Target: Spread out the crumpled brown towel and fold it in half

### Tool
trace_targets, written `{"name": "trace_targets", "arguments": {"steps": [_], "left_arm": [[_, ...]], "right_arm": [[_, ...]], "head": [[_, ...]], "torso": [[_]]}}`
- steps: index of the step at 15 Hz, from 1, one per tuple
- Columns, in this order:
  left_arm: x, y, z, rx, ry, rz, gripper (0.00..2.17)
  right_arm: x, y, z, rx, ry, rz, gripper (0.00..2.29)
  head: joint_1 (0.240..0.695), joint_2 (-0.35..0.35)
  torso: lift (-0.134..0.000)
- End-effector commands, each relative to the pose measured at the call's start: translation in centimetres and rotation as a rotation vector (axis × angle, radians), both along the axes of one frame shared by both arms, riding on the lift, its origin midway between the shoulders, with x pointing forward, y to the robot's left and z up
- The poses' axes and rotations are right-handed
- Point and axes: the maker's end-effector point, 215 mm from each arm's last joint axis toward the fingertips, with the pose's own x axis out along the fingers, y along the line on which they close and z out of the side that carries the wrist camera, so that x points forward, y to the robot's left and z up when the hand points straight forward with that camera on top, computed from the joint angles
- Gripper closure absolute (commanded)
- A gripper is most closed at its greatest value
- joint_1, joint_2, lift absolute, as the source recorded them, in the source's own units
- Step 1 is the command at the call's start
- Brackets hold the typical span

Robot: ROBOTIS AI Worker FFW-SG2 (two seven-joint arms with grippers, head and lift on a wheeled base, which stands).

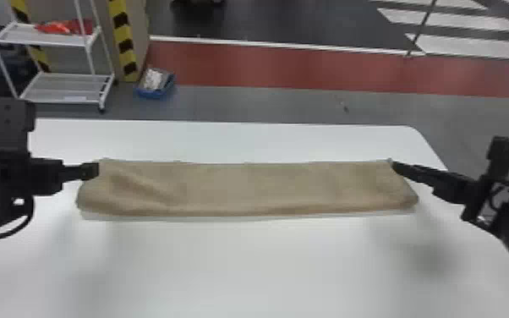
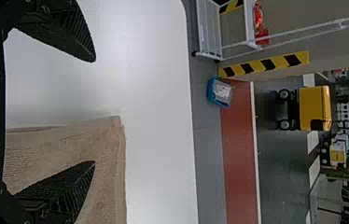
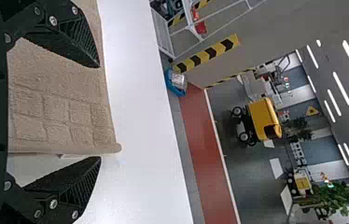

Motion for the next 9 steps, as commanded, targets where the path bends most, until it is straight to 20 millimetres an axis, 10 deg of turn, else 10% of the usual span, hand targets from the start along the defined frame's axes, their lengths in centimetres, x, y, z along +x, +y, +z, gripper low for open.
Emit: {"name": "trace_targets", "arguments": {"steps": [1,5,9], "left_arm": [[-3.1,0.2,-1.5,-0.113,0.08,0.005,0.14],[-6.4,-0.1,-2.3,-0.24,0.12,-0.017,0.21],[-4.5,-0.4,-2.6,-0.253,0.04,-0.047,0.21]], "right_arm": [[-2.4,-0.4,-1.1,0.035,0.042,-0.003,0.22],[-5.4,-1.8,-2.6,0.045,0.072,-0.021,0.22],[-6.6,-2.5,-3.3,0.039,0.065,-0.025,0.22]], "head": [[0.695,-0.119],[0.695,-0.137],[0.695,-0.16]], "torso": [[-0.123],[-0.123],[-0.123]]}}
